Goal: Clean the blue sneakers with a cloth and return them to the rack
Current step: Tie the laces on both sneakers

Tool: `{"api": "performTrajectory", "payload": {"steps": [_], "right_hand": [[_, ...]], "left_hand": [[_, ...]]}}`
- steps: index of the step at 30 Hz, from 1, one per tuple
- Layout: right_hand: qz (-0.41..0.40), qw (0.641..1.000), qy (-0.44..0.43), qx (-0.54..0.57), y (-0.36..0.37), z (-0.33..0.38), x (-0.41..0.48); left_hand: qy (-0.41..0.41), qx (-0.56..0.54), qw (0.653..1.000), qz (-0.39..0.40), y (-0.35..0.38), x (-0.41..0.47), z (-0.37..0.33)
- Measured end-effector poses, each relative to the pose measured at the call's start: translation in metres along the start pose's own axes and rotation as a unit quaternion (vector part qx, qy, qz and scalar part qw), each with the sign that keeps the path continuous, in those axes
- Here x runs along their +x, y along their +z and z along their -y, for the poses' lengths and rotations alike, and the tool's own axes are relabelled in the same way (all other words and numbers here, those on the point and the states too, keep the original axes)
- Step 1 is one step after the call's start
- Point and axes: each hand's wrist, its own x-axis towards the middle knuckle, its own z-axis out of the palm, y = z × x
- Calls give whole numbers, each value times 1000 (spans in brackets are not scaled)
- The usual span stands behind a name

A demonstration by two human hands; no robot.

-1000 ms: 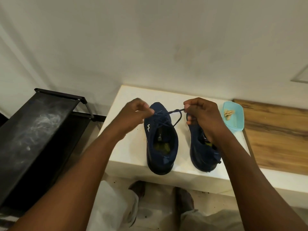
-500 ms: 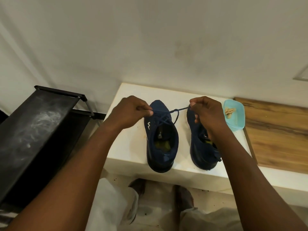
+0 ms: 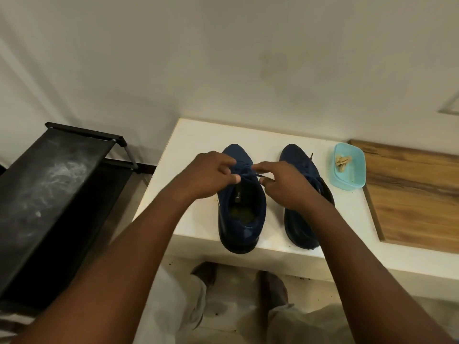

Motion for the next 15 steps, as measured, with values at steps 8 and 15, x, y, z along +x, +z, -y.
{"api": "performTrajectory", "payload": {"steps": [8, 15], "right_hand": [[-31, 992, 40, -118, -2, -5, 3], [-37, 970, 100, 217, -23, 23, -1]], "left_hand": [[-32, 61, 996, 54, -8, -4, -1], [-100, -229, 967, -47, -12, 4, -8]]}}
